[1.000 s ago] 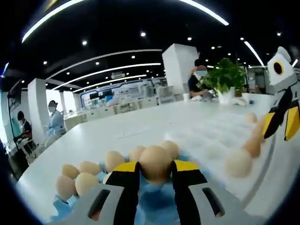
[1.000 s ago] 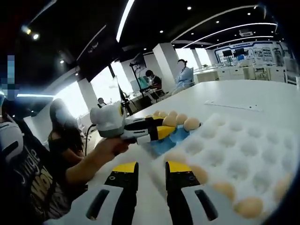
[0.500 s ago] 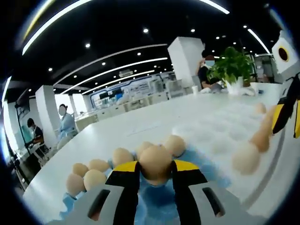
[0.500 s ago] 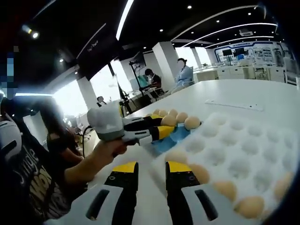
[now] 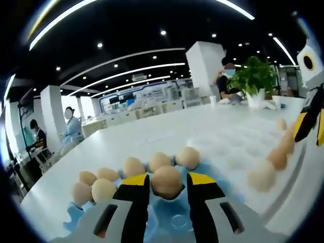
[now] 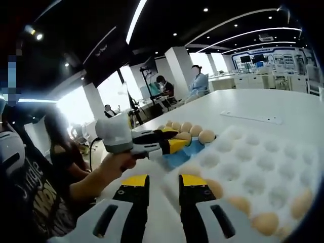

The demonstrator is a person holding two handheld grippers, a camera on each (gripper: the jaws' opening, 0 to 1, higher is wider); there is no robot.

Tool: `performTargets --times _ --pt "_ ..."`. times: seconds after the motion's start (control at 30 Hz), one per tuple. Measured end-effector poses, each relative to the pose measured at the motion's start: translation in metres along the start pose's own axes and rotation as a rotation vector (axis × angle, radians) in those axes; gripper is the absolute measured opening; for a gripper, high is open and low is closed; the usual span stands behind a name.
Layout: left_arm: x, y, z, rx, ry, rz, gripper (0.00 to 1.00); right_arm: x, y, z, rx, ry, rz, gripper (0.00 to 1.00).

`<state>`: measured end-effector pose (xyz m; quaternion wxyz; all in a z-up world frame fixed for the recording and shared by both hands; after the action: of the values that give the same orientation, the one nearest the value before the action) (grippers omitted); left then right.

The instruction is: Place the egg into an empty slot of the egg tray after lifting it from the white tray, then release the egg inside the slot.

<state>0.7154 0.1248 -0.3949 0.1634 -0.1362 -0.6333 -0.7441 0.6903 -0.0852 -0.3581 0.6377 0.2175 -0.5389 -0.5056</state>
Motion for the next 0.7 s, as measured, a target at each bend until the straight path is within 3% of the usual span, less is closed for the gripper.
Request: performTargets --times 0.2,0.4,0.53,0.6,0.7 --pt "0.007 0.004 -0.007 0.0 -0.025 -0.021 0.3 0.004 0.002 -0.004 -0.016 -0.007 -0.032 0.25" --pt "0.01 0.006 -0.013 -0.003 -0.074 -0.029 0.33 0.002 -0.001 -0.007 -0.012 -0.031 -0.017 0.25" --pt "0.015 0.007 -0.019 -0.007 -0.137 -0.038 0.37 0.0 -0.001 -0.006 0.014 -0.04 -0.001 0.26" --pt "0.018 0.004 -0.028 -0.035 -0.206 -0.025 0.41 -0.002 -0.001 -0.007 0.054 -0.053 0.031 0.26" --pt "0.024 0.001 -0.031 -0.023 -0.237 -0.025 0.44 -0.003 0.003 -0.008 0.116 -0.066 0.066 0.27"
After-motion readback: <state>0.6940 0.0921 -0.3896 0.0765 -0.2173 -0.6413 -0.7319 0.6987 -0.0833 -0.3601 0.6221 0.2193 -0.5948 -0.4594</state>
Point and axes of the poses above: the point that each gripper's makers call its tool centre point, and the gripper's own axes: x roughly backward along the fingers, z roughly to its left, y roughly out of its top, the point moved 6 cm from there along x, roughly backward along the fingers, and after that the axes turned 11 degrees about z, right-handed, at the moved point
